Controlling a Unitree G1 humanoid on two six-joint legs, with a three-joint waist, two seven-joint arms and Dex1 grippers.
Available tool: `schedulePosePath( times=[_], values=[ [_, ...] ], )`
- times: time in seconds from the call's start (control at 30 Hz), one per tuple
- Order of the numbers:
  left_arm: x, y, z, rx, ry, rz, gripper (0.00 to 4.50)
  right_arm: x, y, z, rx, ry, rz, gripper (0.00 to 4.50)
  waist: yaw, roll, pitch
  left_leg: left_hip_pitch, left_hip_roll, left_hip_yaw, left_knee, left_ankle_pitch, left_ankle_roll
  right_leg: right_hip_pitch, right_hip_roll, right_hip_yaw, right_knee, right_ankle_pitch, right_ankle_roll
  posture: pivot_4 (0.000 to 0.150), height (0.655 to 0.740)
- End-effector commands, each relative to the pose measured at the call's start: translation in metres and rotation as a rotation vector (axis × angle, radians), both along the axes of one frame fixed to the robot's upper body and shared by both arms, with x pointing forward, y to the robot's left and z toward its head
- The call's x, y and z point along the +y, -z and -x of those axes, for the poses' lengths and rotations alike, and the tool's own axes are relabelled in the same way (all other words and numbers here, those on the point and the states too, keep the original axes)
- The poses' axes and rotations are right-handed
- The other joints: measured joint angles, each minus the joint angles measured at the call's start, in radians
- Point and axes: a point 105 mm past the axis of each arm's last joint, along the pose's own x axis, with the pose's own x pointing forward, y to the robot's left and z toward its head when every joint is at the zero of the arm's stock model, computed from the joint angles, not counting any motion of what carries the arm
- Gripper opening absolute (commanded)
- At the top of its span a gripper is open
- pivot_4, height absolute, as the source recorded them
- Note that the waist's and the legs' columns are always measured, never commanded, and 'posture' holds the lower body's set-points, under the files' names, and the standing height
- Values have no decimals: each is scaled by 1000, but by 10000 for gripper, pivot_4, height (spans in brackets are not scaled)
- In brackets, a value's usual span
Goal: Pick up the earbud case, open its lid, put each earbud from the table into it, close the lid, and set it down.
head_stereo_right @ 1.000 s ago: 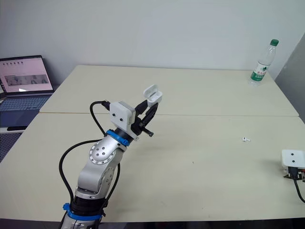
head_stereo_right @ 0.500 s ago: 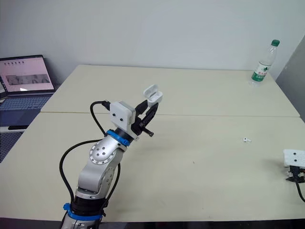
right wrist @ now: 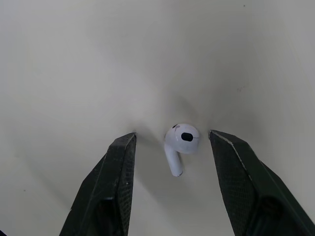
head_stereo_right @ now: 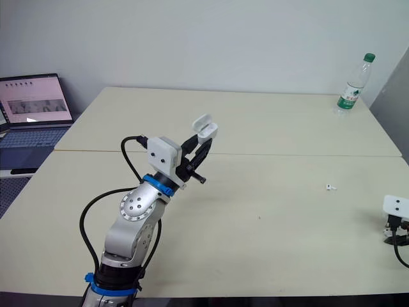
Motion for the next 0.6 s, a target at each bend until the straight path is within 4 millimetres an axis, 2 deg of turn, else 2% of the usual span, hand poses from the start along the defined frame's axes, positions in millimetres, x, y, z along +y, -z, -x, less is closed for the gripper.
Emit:
schedulePosePath(
  times=[0.03,0.1,0.23,0.5,0.6],
  values=[
    [-2,-11,6,-45,3,13,7946,5,2,-2,-3,-7,-22,22471,0,0,0,0,0,0,0,0,0,0,0,0,0,0,0,1500,7400],
    [-4,-10,6,-43,8,15,7946,6,2,-2,-6,-9,-26,18050,-1,0,0,0,0,0,0,0,0,0,0,0,0,0,0,1500,7400],
    [-7,-11,6,-42,16,18,7946,8,2,-5,-16,-9,-35,4952,-5,-2,1,1,0,1,0,0,0,0,0,2,0,1,1,1500,7400],
    [-7,-10,7,-37,22,15,7946,13,1,-3,-3,-34,-57,4149,-5,-2,1,1,0,1,0,0,0,0,1,3,0,1,2,1500,7400],
    [-6,-9,7,-36,22,13,7946,32,-5,-10,-28,-80,-126,4149,-6,-2,1,1,0,1,0,0,0,0,1,3,0,1,2,1500,7400]
  ],
)
